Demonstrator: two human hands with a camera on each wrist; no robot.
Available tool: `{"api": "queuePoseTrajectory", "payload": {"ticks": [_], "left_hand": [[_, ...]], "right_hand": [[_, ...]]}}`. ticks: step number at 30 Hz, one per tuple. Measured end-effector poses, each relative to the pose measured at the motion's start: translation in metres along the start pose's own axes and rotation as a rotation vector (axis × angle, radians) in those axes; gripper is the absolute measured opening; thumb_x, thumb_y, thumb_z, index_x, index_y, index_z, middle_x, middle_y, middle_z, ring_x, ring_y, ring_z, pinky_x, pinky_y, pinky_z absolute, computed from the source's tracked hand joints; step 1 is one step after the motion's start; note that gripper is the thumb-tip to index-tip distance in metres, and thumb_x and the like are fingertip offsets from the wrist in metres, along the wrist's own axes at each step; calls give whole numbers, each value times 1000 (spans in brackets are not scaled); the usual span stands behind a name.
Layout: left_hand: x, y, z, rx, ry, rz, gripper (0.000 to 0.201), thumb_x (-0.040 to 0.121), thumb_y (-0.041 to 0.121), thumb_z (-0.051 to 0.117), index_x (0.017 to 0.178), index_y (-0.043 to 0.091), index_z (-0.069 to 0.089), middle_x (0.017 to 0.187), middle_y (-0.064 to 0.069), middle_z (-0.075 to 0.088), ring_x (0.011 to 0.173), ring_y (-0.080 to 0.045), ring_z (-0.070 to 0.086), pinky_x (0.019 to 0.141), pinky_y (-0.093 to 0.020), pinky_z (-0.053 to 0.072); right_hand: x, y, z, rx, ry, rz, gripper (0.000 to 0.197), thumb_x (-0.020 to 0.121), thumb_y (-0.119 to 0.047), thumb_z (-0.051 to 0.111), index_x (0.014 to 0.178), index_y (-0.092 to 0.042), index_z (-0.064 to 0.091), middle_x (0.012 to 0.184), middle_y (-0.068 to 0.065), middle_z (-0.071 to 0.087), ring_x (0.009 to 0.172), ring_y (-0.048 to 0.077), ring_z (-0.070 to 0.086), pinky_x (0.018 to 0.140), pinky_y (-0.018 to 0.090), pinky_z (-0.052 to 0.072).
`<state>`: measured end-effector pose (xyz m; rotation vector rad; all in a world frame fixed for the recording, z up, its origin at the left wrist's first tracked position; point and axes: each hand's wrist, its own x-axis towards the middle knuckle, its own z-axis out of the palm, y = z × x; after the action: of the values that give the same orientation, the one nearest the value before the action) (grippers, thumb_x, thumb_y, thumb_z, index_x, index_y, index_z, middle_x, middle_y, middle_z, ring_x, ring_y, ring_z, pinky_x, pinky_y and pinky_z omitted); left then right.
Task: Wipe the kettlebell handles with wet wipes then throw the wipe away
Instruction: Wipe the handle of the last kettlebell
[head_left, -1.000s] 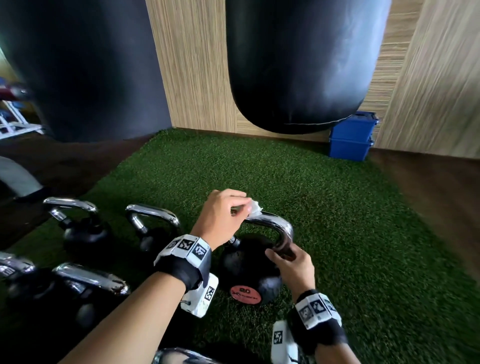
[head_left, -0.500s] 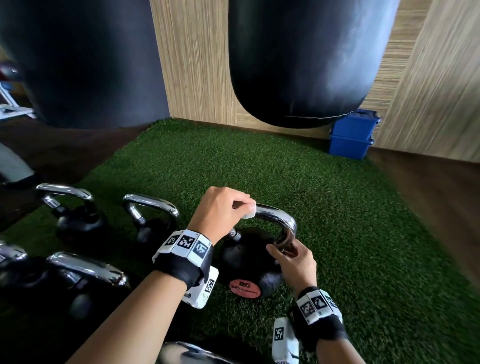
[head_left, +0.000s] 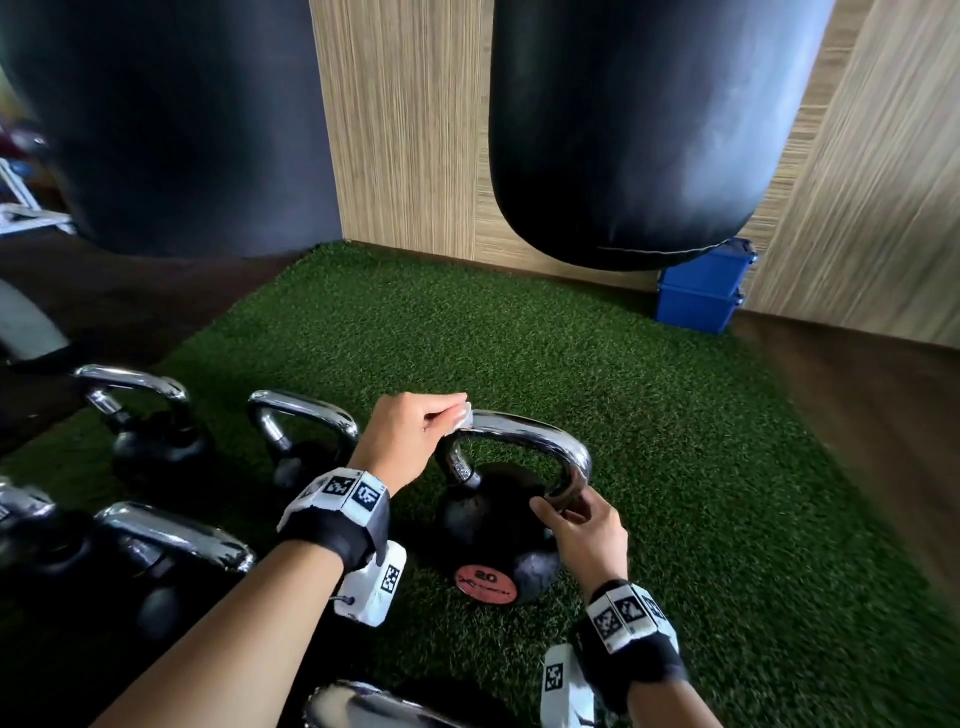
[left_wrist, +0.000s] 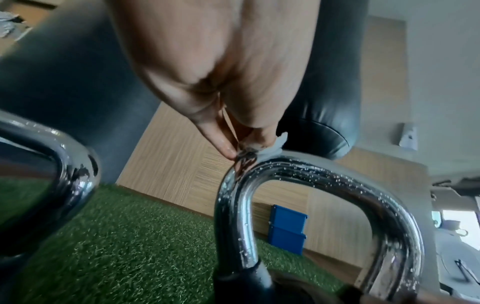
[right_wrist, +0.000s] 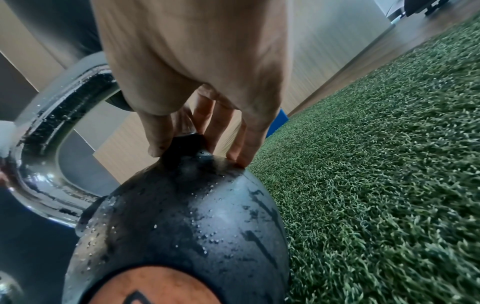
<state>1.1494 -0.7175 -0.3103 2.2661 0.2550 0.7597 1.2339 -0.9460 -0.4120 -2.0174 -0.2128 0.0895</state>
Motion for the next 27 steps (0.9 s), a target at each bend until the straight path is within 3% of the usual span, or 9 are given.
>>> {"api": "queuePoseTrajectory", "payload": {"ticks": [3, 7, 11, 13, 15, 16, 19, 24, 27], "left_hand": [[-2, -14, 6, -63, 46, -30, 25, 97, 19, 68, 121, 16, 75, 118, 4, 75, 103, 7, 67, 90, -6, 50], [0, -31, 7, -177, -41, -190, 27, 100, 11, 62, 125, 14, 73, 125, 3, 73, 116, -10, 68, 104, -28, 53], [-3, -46, 13, -261, -41, -235, 31, 99, 6, 61, 125, 20, 73, 119, 10, 74, 102, 3, 69, 95, -26, 56], [-8, -58, 21, -385, -33, -366, 34, 98, -3, 59, 125, 13, 72, 119, -3, 74, 90, 2, 71, 87, -24, 59], [-15, -70, 29, -417, -54, -492, 33, 97, -8, 58, 126, 4, 69, 120, -17, 71, 90, -9, 71, 93, -34, 59], [-19, -75, 33, -417, -67, -517, 32, 97, -8, 59, 127, 1, 67, 119, -18, 71, 90, -12, 71, 95, -37, 58], [-30, -82, 41, -469, -42, -516, 31, 98, -2, 61, 128, 0, 66, 112, -3, 73, 85, -1, 73, 85, -21, 60], [-38, -73, 39, -92, -227, -375, 26, 98, 29, 67, 121, 21, 75, 117, 7, 76, 109, -12, 69, 102, -37, 52], [-43, -65, 33, -124, -275, -371, 29, 95, 45, 67, 118, 31, 76, 108, 9, 78, 106, -12, 71, 98, -38, 53]], "right_hand": [[0, 0, 1, -18, -3, 3, 44, 74, -52, 81, 111, -30, 70, 100, -8, 74, 95, 13, 69, 93, 41, 57], [0, 1, 0, -34, -14, 5, 49, 75, -51, 81, 116, -27, 69, 103, -6, 74, 96, 14, 69, 94, 41, 56], [0, 0, -1, -47, -17, 3, 52, 74, -54, 81, 117, -27, 69, 104, -6, 74, 96, 14, 69, 94, 41, 56], [1, 1, -1, -47, -18, 1, 52, 74, -54, 81, 117, -28, 69, 104, -6, 74, 96, 13, 69, 94, 40, 56], [0, 1, -2, -44, -24, 2, 53, 73, -53, 81, 117, -28, 69, 104, -6, 74, 94, 11, 70, 92, 39, 57], [1, 0, -2, -43, -27, 2, 53, 73, -53, 82, 117, -27, 69, 104, -6, 74, 93, 10, 70, 91, 37, 58], [5, -2, -4, -32, -55, 12, 55, 71, -47, 85, 119, -27, 68, 103, -6, 75, 91, 8, 70, 89, 34, 58], [14, -8, -8, -44, -106, 22, 38, 63, -38, 91, 94, -34, 69, 87, -14, 72, 87, 9, 70, 70, 23, 55], [15, -4, -7, 59, -127, 38, 39, 58, -30, 94, 92, -28, 75, 87, -6, 77, 88, 16, 73, 77, 36, 60]]}}
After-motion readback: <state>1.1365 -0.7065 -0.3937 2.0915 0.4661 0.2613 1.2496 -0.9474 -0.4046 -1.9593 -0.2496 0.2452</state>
